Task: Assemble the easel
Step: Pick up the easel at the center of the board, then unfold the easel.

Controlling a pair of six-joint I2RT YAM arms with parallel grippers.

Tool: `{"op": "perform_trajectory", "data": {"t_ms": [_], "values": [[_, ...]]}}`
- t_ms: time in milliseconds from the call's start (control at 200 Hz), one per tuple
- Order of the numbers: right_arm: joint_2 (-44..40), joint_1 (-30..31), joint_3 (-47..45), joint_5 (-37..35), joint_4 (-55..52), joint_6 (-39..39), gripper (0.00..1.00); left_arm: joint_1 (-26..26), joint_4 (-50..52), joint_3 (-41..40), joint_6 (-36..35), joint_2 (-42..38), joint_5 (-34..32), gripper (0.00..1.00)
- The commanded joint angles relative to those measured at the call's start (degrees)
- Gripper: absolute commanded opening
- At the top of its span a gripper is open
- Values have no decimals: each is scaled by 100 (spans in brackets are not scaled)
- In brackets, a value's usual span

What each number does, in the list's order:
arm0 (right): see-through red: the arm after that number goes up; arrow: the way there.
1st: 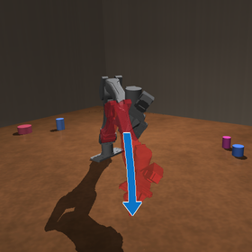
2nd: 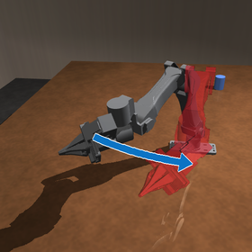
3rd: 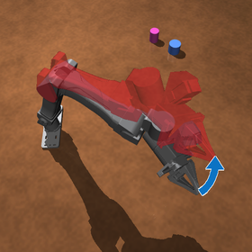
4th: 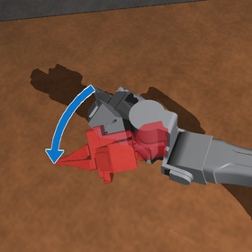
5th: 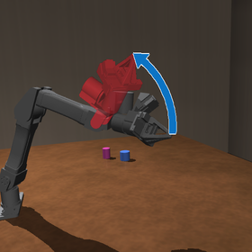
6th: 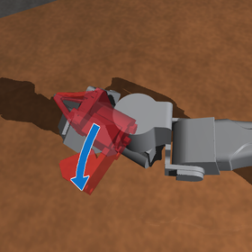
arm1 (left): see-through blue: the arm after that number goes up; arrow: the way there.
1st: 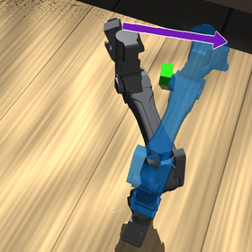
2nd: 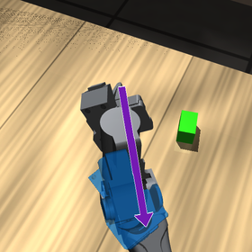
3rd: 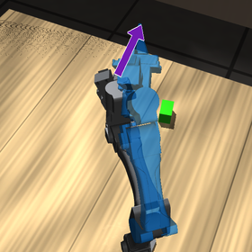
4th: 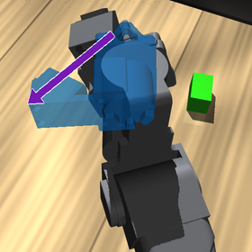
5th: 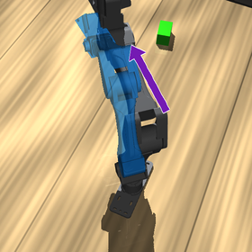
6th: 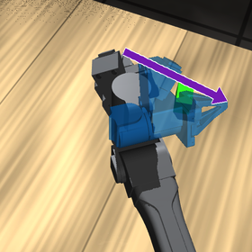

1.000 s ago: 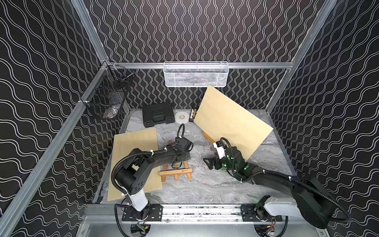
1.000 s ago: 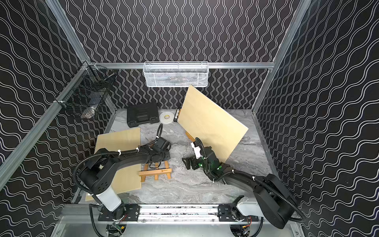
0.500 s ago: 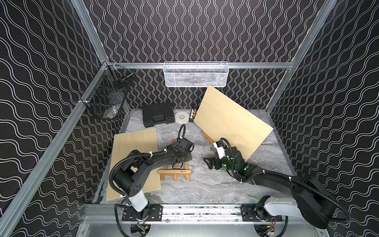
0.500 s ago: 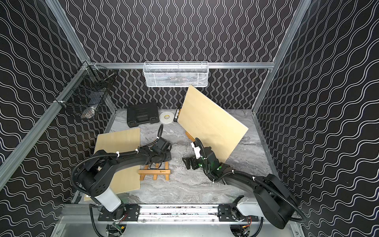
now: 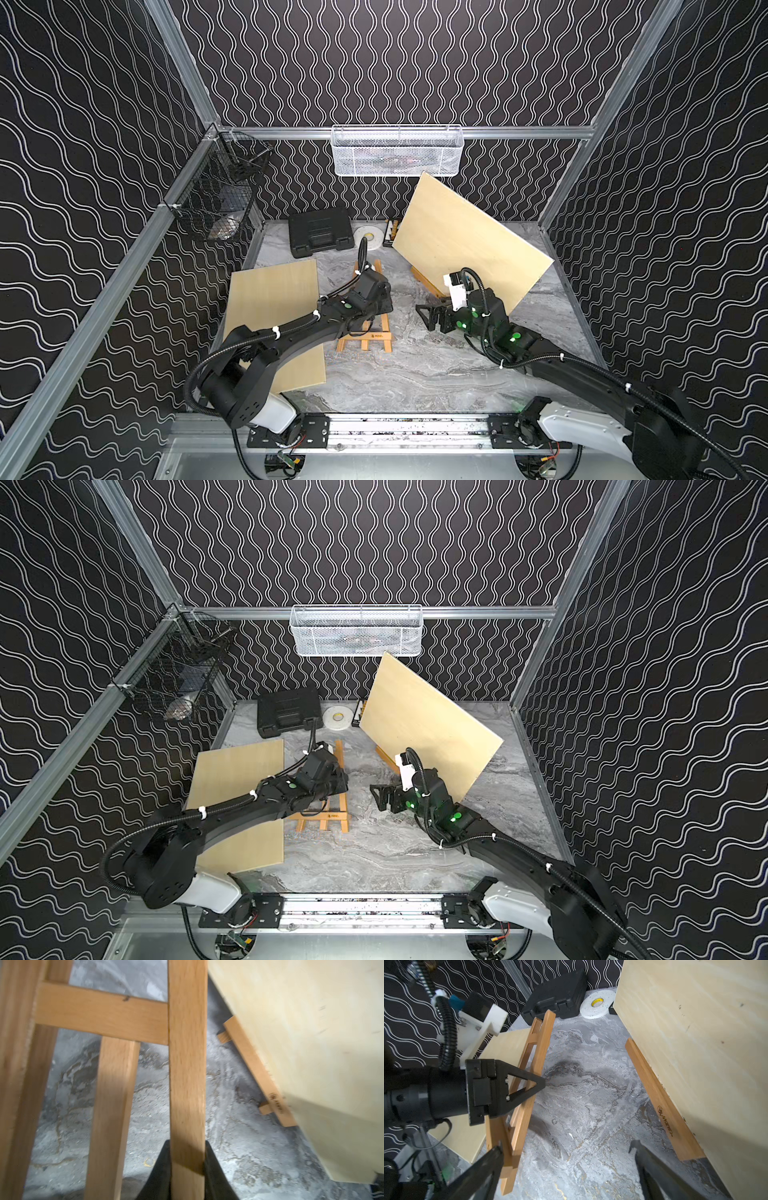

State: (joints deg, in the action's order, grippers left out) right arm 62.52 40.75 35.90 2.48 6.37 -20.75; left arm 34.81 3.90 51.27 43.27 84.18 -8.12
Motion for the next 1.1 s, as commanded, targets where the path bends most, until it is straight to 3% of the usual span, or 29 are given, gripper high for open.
{"op": "perform_trajectory", "data": {"t_ms": [0, 255, 596, 796, 906, 1096], "values": [[-222, 3, 159, 206, -374, -336, 100, 0, -855, -65, -501, -305, 6, 0], [-319, 3, 620, 325, -567, -376, 100, 0, -2010, -519, -1166, -994, 499, 0], [-178, 3, 841, 222, -431, -161, 100, 0, -2481, -925, -1865, -1920, 1250, 0], [13, 3, 831, 77, -145, 163, 100, 2, -2421, -982, -2006, -2265, 1810, 0], [163, 12, 808, 669, 139, 368, 100, 0, -2392, -965, -1969, -2351, 1990, 0], [359, 12, 620, 887, 783, 196, 100, 0, -2710, -1036, -1751, -2433, 2322, 0]]}}
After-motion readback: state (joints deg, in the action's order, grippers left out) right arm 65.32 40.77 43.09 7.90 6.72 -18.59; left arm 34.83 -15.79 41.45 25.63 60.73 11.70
